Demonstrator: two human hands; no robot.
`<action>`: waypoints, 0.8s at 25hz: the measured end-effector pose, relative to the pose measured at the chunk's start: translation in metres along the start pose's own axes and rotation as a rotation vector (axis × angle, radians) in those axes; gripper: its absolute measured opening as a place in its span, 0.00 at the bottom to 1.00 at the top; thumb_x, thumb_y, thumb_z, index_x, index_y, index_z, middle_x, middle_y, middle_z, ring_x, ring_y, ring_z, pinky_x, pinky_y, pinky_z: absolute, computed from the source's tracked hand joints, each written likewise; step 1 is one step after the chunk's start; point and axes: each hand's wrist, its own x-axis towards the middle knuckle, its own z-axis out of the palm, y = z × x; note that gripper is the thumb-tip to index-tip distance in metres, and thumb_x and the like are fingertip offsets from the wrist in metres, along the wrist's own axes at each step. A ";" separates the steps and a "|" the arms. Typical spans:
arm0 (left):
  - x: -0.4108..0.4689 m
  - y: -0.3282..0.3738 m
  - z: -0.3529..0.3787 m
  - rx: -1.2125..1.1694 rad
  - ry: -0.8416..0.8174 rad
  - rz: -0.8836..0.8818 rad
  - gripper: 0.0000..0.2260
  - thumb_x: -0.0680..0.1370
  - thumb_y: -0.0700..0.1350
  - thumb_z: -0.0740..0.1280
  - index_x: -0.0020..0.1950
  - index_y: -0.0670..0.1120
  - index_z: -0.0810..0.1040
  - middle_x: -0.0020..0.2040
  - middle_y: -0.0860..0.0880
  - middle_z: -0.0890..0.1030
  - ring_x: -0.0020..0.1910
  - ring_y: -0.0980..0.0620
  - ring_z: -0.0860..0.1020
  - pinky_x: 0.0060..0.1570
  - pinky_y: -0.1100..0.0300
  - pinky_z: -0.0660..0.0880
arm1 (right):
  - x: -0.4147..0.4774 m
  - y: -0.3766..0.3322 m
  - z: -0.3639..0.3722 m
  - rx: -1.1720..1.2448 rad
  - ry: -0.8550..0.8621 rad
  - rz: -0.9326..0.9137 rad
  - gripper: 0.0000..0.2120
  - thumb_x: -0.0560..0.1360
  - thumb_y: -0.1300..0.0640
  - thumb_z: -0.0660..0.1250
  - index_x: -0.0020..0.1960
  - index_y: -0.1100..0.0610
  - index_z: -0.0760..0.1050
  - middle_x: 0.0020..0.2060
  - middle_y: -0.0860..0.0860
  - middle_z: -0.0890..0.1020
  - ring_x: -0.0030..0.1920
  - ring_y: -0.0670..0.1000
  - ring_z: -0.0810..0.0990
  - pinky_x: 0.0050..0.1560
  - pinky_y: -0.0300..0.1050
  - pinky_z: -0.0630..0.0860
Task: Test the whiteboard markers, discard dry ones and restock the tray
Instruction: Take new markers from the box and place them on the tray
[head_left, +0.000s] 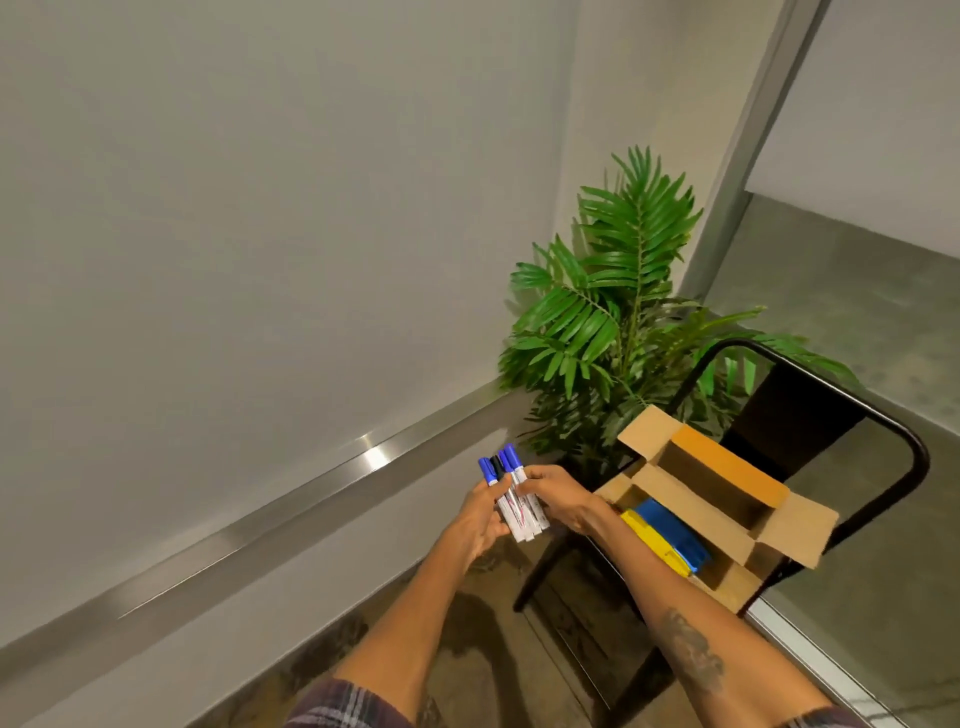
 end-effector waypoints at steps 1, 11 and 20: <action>-0.007 0.003 -0.011 -0.007 0.018 0.019 0.12 0.81 0.42 0.65 0.64 0.45 0.75 0.58 0.35 0.81 0.57 0.36 0.81 0.60 0.36 0.75 | -0.001 -0.005 0.011 -0.022 -0.026 -0.019 0.08 0.77 0.67 0.63 0.46 0.59 0.80 0.39 0.54 0.84 0.39 0.50 0.83 0.38 0.40 0.78; -0.099 0.022 -0.173 -0.160 0.243 0.116 0.10 0.81 0.39 0.65 0.62 0.42 0.77 0.56 0.37 0.81 0.55 0.37 0.81 0.46 0.46 0.80 | 0.004 -0.042 0.184 -0.178 -0.277 -0.074 0.06 0.78 0.63 0.66 0.55 0.60 0.74 0.49 0.59 0.83 0.49 0.56 0.84 0.51 0.49 0.80; -0.214 0.000 -0.365 -0.386 0.516 0.203 0.09 0.79 0.40 0.68 0.59 0.42 0.78 0.50 0.39 0.83 0.47 0.40 0.82 0.42 0.47 0.80 | -0.039 -0.059 0.409 -0.368 -0.466 -0.217 0.07 0.79 0.61 0.66 0.56 0.60 0.78 0.43 0.53 0.83 0.41 0.48 0.83 0.41 0.40 0.81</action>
